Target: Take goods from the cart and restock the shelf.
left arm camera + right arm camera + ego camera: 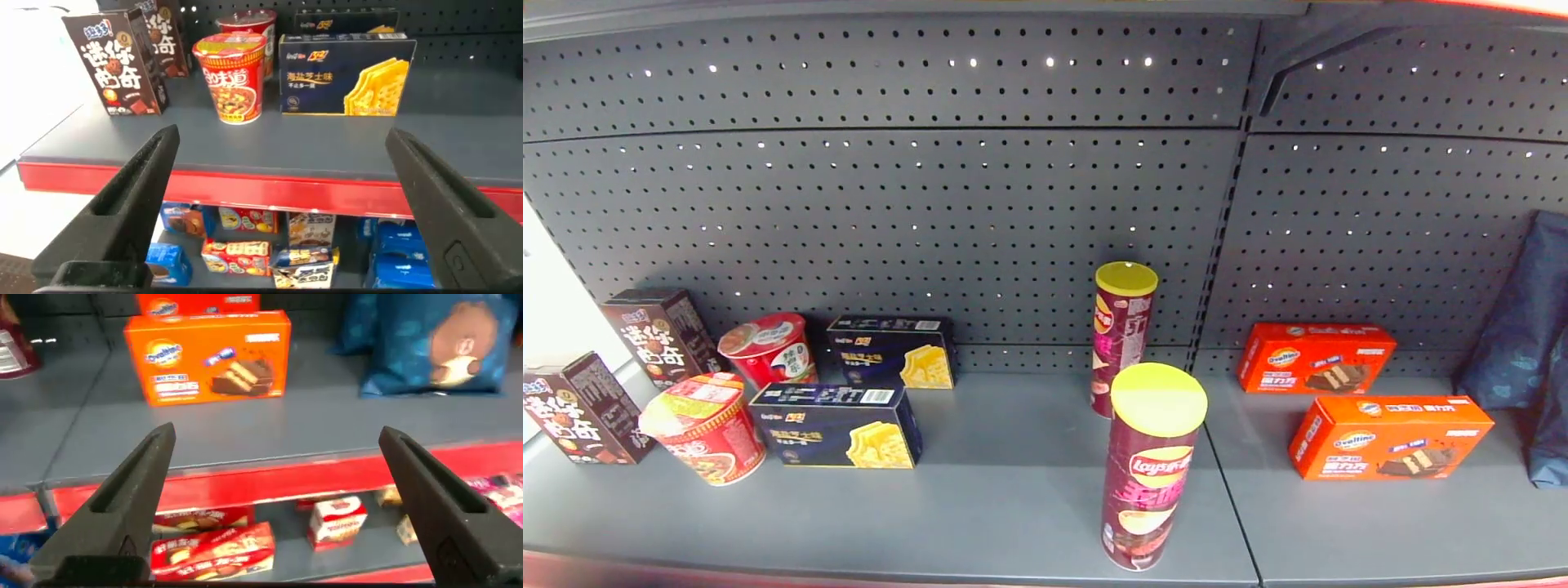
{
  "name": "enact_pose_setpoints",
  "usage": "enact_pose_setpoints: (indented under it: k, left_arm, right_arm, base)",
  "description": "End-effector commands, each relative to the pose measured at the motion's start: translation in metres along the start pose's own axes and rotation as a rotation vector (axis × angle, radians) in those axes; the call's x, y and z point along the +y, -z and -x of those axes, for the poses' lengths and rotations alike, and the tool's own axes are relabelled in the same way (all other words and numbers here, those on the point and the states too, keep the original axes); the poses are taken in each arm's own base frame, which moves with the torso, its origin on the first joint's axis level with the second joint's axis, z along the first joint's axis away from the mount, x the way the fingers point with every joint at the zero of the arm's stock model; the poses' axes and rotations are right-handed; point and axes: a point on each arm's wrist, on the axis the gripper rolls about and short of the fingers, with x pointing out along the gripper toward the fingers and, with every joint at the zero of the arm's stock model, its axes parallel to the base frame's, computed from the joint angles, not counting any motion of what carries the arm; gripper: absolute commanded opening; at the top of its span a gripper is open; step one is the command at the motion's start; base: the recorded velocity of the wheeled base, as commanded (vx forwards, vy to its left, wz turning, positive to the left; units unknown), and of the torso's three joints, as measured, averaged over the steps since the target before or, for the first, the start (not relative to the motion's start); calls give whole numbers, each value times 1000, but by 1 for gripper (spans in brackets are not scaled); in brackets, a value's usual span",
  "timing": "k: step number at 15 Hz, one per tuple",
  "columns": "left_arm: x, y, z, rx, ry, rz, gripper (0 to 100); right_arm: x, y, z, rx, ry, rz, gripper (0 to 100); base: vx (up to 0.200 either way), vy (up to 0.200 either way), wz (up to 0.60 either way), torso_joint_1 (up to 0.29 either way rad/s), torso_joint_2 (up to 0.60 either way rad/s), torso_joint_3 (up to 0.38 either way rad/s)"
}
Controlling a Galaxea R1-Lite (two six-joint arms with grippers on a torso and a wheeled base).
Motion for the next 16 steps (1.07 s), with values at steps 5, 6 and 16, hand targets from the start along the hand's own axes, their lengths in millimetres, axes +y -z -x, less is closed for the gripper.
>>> enact_pose_setpoints:
  k: [5,6,16]
  left_arm:
    - [0,0,0,-5,-7,-3,100]
    - [0,0,0,-5,-7,-2,100]
    - [0,0,0,-4,-2,26,100]
  right_arm:
    - [0,1,0,3,5,-10,100]
    - [0,1,0,3,6,-11,100]
    - [0,1,0,5,0,-23,100]
  base:
    - [-80,0,0,0,1,2]
    - [0,0,0,0,0,0]
    - [0,-60,0,0,1,1]
